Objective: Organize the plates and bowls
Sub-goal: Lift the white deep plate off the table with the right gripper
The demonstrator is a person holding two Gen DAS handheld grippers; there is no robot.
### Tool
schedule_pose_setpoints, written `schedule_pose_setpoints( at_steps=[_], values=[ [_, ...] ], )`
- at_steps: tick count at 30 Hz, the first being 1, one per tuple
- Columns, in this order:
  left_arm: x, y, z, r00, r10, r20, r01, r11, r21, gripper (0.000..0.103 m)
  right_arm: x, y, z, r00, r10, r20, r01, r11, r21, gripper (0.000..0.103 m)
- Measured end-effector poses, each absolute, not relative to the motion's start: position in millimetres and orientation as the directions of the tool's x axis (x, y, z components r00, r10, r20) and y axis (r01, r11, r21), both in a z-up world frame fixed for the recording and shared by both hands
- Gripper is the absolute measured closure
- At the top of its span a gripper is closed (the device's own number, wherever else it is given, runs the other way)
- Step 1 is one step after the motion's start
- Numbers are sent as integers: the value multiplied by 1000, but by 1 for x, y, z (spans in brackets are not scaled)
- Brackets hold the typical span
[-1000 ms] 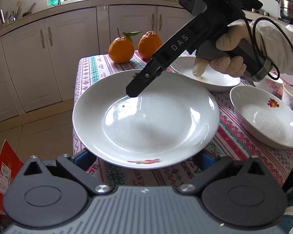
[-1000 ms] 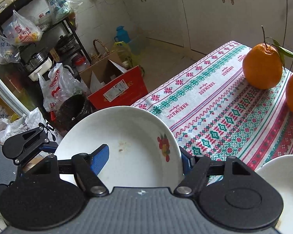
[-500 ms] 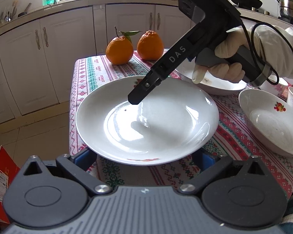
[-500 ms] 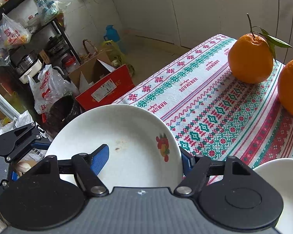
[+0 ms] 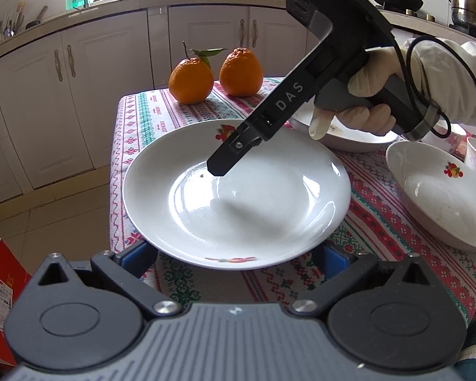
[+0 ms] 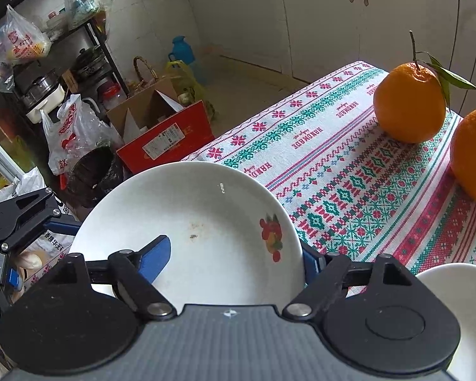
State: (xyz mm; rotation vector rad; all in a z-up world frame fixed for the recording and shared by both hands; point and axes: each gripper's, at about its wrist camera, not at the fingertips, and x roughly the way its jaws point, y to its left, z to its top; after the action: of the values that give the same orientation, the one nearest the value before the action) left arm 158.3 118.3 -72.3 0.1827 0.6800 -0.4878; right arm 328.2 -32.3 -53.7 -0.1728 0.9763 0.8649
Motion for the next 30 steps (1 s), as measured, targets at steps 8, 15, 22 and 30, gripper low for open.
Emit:
schedule_pose_setpoints(
  at_steps=[8,15,22,30],
  values=[
    [159,117,-73,669,-378,-641,493,870,1,1,329,-31,-55,266,557,-787,-711,665,230,15],
    [159,118,-73,666,-384,-640,495,869,-5,1,329,-30,-57,268,554,-788,-714,663,223,11],
    [158,117,-72,664,-394,-636,499,866,-15,1,328,-28,-57,272,546,-792,-717,664,212,8],
    [152,119,-69,678,-391,-623,491,871,-13,1,320,-23,-52,314,523,-792,-726,670,155,0]
  ],
)
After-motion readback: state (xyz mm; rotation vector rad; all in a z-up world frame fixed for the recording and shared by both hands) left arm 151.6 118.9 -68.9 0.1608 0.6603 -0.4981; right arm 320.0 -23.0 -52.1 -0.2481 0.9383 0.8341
